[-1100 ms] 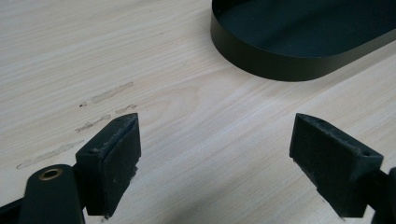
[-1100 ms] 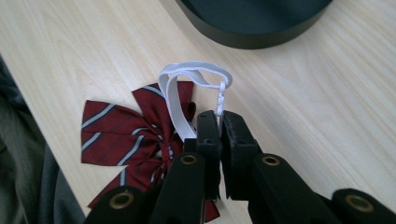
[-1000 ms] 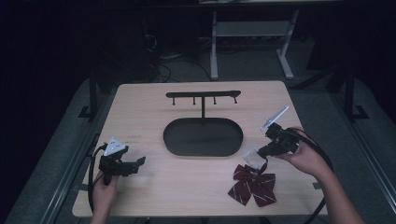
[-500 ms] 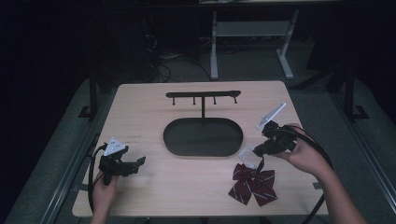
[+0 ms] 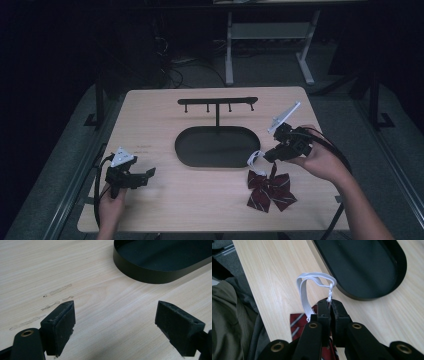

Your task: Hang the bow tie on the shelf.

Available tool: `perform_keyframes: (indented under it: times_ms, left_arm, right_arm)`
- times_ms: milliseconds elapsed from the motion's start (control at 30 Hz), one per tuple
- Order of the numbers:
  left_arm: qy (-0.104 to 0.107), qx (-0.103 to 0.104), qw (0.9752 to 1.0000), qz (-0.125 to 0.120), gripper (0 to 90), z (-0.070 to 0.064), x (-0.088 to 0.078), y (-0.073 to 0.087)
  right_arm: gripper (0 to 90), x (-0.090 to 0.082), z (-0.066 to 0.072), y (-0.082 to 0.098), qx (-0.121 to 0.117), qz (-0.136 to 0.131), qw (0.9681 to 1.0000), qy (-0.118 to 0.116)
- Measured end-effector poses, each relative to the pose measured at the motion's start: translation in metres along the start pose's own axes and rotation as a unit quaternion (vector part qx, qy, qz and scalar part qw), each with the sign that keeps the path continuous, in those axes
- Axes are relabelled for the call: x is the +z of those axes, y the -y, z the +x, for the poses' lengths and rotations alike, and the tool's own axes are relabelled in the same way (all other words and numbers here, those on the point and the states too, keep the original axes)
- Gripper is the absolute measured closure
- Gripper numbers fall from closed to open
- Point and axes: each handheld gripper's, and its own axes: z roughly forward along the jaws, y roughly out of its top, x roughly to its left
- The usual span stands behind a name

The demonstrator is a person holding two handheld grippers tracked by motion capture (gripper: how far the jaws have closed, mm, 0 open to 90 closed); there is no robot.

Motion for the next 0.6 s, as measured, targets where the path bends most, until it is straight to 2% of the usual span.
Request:
perform_keyframes:
  times_ms: [600]
  left_arm:
    - [0.002, -0.003, 1.0, 0.0, 16.3, -0.001, 0.0, 0.0]
  right_arm:
    - [86.1, -0.011, 0.01, -0.035, -0.033, -0.001, 0.9994, 0.005]
